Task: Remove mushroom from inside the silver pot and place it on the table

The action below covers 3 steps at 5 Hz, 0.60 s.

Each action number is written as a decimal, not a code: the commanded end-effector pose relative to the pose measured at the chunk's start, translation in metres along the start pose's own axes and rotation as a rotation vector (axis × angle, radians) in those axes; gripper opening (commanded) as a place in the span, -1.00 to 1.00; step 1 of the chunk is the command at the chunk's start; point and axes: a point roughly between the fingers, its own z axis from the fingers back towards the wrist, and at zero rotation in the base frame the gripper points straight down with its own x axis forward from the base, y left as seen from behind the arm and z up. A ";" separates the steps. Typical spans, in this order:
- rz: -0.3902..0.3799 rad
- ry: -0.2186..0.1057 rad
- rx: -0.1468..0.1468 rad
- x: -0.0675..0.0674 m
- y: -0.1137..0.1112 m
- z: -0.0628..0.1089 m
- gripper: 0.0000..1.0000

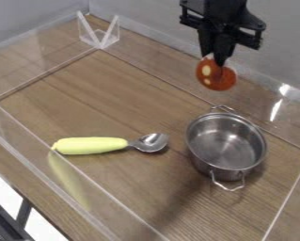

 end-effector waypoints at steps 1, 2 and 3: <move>0.007 -0.064 0.010 0.013 0.008 0.012 -1.00; 0.001 -0.051 0.017 0.017 0.011 0.000 -1.00; -0.005 -0.040 0.022 0.019 0.013 -0.010 -1.00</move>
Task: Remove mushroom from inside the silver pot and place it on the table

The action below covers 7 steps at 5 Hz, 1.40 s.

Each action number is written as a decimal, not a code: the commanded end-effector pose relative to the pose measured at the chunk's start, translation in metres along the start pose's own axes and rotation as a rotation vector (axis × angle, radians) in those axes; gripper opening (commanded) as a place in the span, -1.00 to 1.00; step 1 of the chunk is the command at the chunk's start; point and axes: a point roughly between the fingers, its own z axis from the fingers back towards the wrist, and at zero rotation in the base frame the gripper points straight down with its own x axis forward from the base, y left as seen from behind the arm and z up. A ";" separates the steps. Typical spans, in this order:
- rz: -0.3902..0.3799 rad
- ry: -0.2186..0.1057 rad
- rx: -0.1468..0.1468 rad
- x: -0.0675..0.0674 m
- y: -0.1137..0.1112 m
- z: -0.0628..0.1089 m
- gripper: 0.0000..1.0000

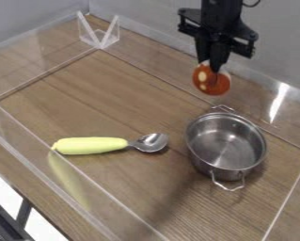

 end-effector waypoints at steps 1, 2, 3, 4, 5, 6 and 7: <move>0.007 -0.051 0.011 0.013 0.010 0.006 -1.00; 0.007 -0.040 0.015 0.015 0.013 -0.005 -1.00; 0.006 -0.024 0.021 0.019 0.017 -0.018 -1.00; 0.010 -0.010 0.026 0.023 0.024 -0.031 -1.00; 0.013 0.004 0.033 0.027 0.030 -0.045 -1.00; 0.015 0.017 0.039 0.032 0.035 -0.058 -1.00; 0.016 0.028 0.045 0.036 0.038 -0.069 -1.00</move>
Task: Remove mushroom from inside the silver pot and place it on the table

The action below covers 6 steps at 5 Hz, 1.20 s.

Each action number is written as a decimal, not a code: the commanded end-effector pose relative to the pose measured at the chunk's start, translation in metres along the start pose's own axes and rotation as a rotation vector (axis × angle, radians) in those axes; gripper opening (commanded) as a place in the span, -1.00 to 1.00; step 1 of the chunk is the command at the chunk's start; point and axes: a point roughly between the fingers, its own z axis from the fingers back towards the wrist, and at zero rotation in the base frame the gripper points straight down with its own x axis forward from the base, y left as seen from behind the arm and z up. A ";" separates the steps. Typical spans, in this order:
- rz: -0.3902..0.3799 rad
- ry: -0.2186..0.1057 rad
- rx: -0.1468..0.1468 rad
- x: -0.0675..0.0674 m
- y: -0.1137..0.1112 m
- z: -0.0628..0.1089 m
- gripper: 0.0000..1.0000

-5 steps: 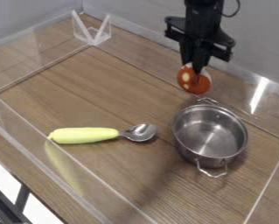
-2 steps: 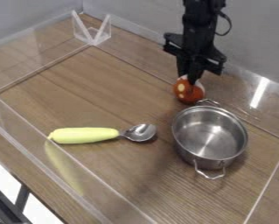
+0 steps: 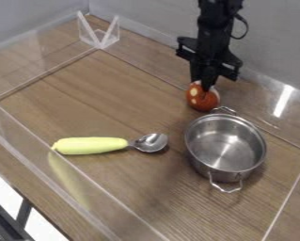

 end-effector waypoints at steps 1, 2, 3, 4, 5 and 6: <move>0.019 -0.029 0.019 0.015 0.015 -0.010 -1.00; 0.018 -0.019 0.023 0.019 0.017 -0.017 -1.00; 0.016 -0.010 0.027 0.021 0.020 -0.025 -1.00; 0.015 -0.002 0.030 0.024 0.022 -0.031 -1.00; 0.014 0.006 0.033 0.026 0.025 -0.037 -1.00; 0.013 0.014 0.035 0.028 0.027 -0.043 -1.00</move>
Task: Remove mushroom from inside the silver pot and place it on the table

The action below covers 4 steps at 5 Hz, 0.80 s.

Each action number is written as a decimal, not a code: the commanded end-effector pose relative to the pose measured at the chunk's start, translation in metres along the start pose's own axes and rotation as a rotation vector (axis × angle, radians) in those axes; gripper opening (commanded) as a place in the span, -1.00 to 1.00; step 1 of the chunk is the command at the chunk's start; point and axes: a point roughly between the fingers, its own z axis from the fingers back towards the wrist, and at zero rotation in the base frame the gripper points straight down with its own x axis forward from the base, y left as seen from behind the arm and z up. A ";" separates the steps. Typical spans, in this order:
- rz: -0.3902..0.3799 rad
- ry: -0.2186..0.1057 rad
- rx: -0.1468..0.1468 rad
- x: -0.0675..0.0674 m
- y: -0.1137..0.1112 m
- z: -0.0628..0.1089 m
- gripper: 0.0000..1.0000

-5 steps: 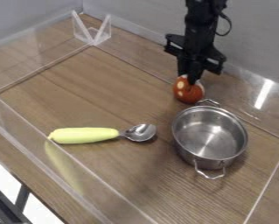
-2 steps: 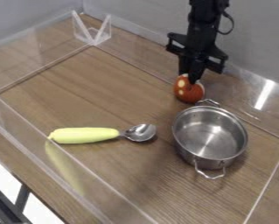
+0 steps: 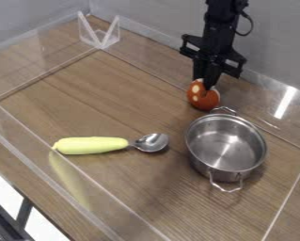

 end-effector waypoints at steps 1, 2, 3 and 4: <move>0.019 -0.036 0.035 0.017 0.026 -0.038 1.00; 0.019 -0.030 0.045 0.016 0.029 -0.037 1.00; 0.022 -0.025 0.049 0.015 0.030 -0.036 1.00; 0.022 -0.025 0.057 0.014 0.032 -0.030 1.00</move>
